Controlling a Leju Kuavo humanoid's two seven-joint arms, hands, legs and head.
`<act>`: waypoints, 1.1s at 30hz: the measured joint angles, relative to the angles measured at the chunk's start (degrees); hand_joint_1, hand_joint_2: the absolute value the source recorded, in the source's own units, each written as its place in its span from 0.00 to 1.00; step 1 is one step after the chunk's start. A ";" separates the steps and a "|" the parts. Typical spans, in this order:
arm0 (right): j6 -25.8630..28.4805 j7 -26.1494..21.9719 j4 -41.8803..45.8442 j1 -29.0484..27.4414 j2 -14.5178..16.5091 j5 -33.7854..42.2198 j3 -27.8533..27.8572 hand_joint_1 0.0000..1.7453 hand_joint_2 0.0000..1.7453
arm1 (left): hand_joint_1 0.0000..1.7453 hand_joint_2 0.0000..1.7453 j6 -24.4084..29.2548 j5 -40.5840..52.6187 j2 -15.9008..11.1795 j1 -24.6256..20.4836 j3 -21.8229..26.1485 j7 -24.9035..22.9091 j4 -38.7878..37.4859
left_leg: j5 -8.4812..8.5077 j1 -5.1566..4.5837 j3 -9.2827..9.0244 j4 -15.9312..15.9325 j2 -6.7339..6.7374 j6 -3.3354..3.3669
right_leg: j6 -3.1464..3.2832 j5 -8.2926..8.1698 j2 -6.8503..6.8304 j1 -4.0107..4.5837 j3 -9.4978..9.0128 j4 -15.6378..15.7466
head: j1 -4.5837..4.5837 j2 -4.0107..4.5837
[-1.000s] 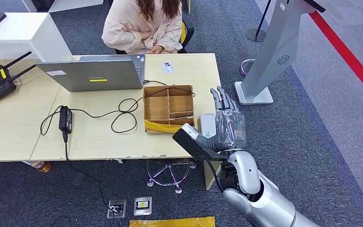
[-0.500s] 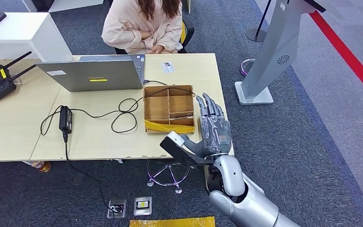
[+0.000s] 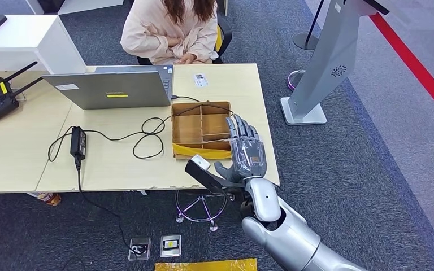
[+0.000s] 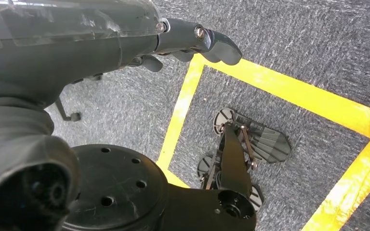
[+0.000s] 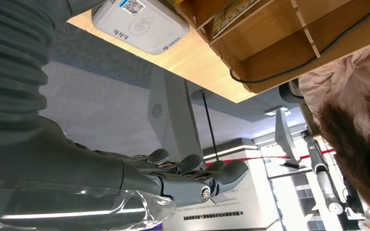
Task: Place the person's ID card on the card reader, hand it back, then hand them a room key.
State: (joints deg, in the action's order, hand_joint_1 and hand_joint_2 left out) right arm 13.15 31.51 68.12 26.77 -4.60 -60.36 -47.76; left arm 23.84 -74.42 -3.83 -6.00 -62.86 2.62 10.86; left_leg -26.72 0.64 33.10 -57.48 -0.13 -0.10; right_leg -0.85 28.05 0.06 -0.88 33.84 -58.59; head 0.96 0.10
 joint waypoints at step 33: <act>-3.62 -1.88 -17.21 8.86 8.22 -5.96 -1.60 0.00 1.00 | 0.00 0.00 0.25 0.00 0.07 0.00 0.00 0.00 0.00 | 0.01 0.00 0.00 0.00 0.00 -0.01 | 0.00 0.00 0.01 0.01 0.01 -0.01 | 0.01 -0.01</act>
State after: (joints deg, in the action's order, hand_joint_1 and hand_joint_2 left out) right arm 9.53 29.63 50.91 35.63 3.62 -66.32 -49.35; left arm 24.09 -74.42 -3.76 -6.00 -62.86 2.62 10.86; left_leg -26.72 0.65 33.10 -57.48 -0.13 -0.11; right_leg -0.85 28.06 0.06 -0.87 33.85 -58.59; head 0.96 0.09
